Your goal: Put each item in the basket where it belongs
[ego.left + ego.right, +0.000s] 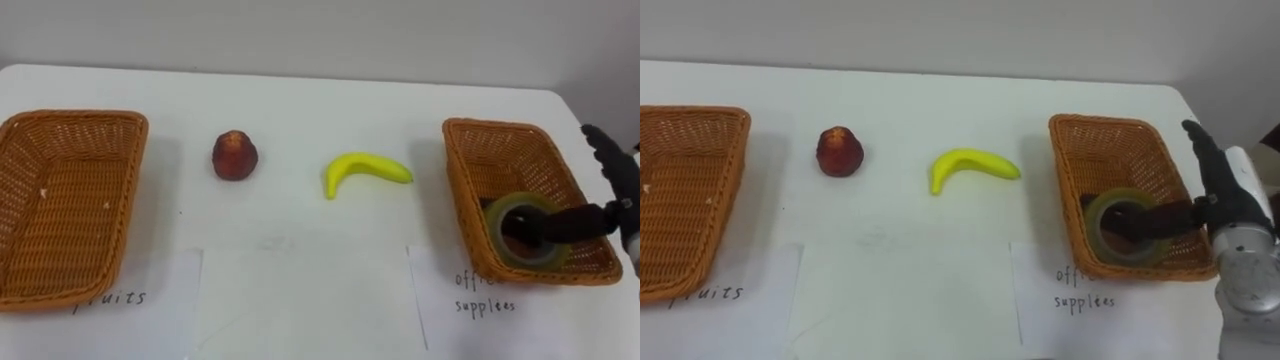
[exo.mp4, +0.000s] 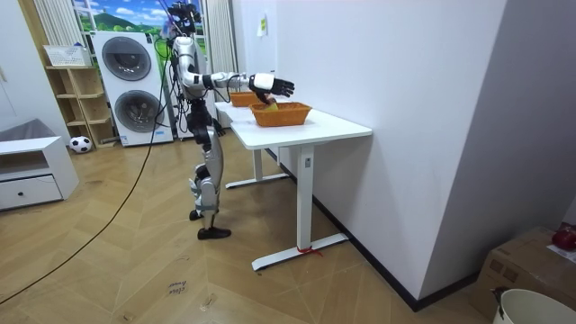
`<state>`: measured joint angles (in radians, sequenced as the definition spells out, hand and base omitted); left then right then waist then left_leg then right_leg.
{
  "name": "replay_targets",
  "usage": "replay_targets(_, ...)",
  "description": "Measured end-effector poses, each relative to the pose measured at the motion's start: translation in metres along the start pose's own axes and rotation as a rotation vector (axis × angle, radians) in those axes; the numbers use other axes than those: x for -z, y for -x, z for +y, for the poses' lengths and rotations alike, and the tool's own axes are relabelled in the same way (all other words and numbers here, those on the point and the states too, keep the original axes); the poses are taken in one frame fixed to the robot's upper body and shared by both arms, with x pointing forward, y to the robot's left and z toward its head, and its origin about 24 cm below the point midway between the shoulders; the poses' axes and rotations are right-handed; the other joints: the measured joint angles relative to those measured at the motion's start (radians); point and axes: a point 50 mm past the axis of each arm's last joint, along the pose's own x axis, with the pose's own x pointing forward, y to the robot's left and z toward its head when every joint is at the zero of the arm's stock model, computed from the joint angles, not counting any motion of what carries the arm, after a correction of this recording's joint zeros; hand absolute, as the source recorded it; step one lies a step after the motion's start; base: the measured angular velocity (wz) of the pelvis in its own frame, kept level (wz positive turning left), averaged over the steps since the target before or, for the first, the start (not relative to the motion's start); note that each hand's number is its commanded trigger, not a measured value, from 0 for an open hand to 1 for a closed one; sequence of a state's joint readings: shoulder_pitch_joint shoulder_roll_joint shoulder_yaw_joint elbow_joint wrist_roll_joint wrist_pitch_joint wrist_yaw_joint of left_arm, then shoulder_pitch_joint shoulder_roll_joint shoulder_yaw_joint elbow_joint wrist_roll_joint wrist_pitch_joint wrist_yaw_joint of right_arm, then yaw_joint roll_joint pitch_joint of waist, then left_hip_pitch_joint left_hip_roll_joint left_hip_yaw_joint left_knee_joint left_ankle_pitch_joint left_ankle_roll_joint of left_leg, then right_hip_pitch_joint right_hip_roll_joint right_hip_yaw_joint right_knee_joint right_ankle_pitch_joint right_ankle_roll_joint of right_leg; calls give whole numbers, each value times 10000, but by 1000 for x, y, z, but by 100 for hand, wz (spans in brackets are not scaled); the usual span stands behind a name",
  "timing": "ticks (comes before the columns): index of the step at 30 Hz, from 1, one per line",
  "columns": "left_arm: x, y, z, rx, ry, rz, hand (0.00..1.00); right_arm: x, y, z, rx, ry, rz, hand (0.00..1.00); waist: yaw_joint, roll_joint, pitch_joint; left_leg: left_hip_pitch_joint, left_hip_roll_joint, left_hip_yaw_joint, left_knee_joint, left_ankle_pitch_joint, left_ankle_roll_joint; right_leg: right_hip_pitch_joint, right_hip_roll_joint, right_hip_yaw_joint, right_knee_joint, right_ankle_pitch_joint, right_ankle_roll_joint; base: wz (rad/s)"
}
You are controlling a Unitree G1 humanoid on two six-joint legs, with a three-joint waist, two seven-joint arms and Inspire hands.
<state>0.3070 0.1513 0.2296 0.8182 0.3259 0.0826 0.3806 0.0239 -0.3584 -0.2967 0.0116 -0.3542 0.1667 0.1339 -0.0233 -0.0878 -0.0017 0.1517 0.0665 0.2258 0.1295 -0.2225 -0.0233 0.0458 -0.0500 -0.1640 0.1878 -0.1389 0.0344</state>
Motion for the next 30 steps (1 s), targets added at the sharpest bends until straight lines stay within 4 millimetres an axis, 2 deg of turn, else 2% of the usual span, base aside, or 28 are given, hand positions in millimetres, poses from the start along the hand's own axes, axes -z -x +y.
replay_targets(3, 4, 2, -2, 77, -24, 134, 0, -9, 0, -3, 155, -423, -439, 0, 1, 54, -31, 30, -1, -1, 1, 0, 0, 38, -3, -15, -6, 0, 0, 0)
replay_targets(7, 5, 2, -2, 69, -24, 145, 0, -26, 2, -10, 658, -1413, -1259, 0, 52, 62, -19, 5, -1, -14, -7, 0, 0, 26, -4, -30, 2, -1, 1, 0)
replay_targets(13, 6, 1, 0, 14, -68, 122, 0, -50, -6, -23, 1629, -2315, -2169, 0, 73, -134, 15, -49, -2, -106, 0, 0, 0, -1, -2, -69, 9, 0, 0, 2)
replay_targets(15, 6, 1, 1, -4, -88, 123, 0, -54, -6, -27, 1851, -2249, -2371, 0, 163, -181, -13, -58, -2, -111, 2, 0, 0, -12, -1, -61, 8, 0, 0, 0)
replay_targets(21, 5, 0, 3, 4, -170, 73, 0, -83, -9, -34, 2040, -2203, -3577, 0, 470, -245, 31, -35, 6, -99, -6, -1, 0, 19, -9, -168, -5, -1, 1, 0)
replay_targets(27, 4, -2, 7, 95, -550, -58, 0, -90, -10, -23, 1356, -2224, -3830, 0, 913, -354, -24, -47, 65, -143, 2, -2, -10, 70, -16, -629, -6, 0, 0, 6)
replay_targets(30, 8, -1, 7, 98, -601, 36, 0, -91, -10, -20, 1208, -2343, -3866, 0, 1122, -384, -24, -58, 55, -175, 4, -2, -10, 73, -27, -662, -10, 0, 0, 4)
